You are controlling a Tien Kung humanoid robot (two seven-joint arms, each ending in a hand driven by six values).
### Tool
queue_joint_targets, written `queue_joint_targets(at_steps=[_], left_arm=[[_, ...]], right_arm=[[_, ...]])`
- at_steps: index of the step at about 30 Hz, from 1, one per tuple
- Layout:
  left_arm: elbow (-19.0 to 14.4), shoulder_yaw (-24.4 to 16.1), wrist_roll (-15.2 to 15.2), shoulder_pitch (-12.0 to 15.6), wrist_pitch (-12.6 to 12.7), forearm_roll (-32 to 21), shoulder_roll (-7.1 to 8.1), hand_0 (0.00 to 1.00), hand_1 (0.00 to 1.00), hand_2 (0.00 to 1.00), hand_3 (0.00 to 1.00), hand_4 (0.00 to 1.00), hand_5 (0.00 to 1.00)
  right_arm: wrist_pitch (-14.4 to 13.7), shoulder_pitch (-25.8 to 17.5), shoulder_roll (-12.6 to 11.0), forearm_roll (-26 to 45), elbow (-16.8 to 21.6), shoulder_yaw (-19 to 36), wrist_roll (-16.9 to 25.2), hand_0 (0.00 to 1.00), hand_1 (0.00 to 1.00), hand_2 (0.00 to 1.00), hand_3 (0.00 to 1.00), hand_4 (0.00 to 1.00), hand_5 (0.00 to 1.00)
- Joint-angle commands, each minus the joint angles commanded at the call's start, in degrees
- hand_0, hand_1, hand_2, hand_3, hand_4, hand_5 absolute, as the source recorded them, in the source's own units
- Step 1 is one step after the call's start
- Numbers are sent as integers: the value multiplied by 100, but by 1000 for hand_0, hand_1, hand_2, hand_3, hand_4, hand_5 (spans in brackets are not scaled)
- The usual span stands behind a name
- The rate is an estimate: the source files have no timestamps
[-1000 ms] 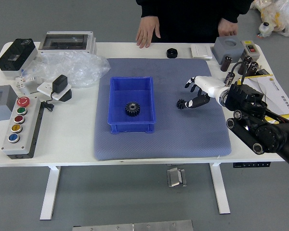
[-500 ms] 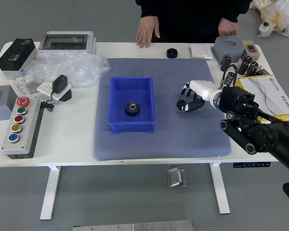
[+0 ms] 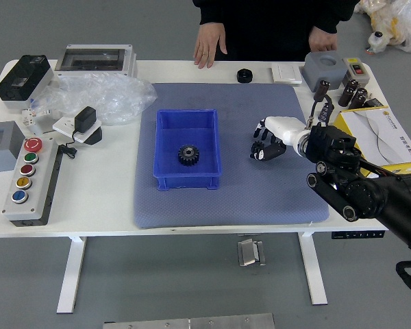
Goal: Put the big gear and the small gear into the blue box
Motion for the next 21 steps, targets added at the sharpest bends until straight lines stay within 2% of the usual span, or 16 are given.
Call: queue_joint_targets(at_steps=[11, 21], left_arm=[[0, 18, -1, 1, 2, -9, -6, 850, 820, 799, 821, 680, 301], [0, 20, -4, -3, 4, -17, -31, 850, 820, 799, 822, 681, 302]], right_arm=[[-134, -46, 80, -20, -30, -19, 17, 604, 518, 587, 655, 811, 337], [-481, -95, 151, -257, -118, -24, 137, 584, 496, 574, 646, 797, 325]])
